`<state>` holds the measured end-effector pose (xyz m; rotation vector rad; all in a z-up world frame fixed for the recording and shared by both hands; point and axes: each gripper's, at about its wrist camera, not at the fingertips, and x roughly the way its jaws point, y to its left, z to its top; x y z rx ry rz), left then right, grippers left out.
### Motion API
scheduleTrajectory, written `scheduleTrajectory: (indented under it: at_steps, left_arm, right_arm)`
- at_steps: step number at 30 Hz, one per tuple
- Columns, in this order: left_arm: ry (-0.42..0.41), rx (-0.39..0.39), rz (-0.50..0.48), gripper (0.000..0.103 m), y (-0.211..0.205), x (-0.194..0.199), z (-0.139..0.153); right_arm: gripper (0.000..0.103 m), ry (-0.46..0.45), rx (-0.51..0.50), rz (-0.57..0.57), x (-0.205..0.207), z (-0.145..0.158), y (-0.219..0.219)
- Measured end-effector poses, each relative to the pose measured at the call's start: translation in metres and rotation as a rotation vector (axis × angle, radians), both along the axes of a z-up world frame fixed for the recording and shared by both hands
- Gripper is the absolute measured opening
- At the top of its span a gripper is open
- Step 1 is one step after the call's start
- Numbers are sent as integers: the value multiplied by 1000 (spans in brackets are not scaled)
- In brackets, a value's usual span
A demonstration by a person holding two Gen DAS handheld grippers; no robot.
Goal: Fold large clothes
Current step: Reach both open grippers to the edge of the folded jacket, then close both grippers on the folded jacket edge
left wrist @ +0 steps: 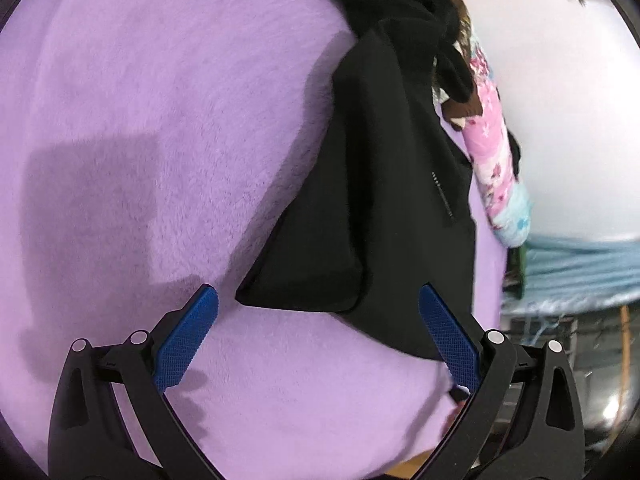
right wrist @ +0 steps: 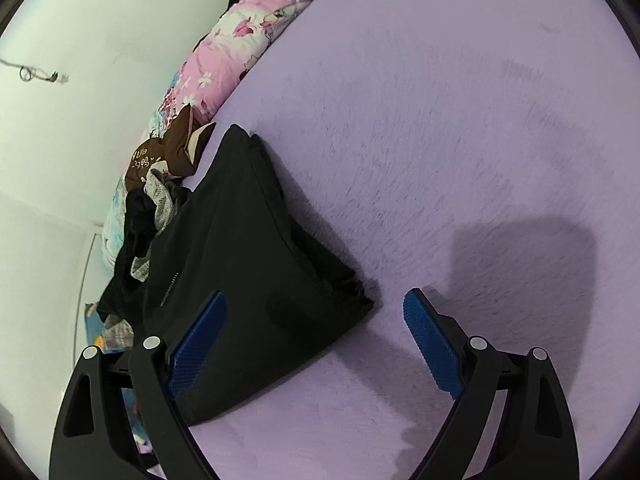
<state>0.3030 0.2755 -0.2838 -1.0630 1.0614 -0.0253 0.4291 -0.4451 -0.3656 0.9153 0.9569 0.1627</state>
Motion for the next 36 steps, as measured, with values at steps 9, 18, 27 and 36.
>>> scheduleTrajectory:
  at_steps: [9,18,27,36]
  left_arm:
    - [27,-65,22,96,-2,11,-17]
    - [6,-124,46,95,-9,24,-20]
    - [19,-111,55,85,-12,29,-27]
    - [-14,-83,56,55,-18,38,-19]
  right_arm:
    - [87,17,37,7,8,-11,18]
    - [81,16,30,7,14,-12,25]
    - [75,38,4,24,23,-17,33]
    - [43,-1,18,22,27,-12,31]
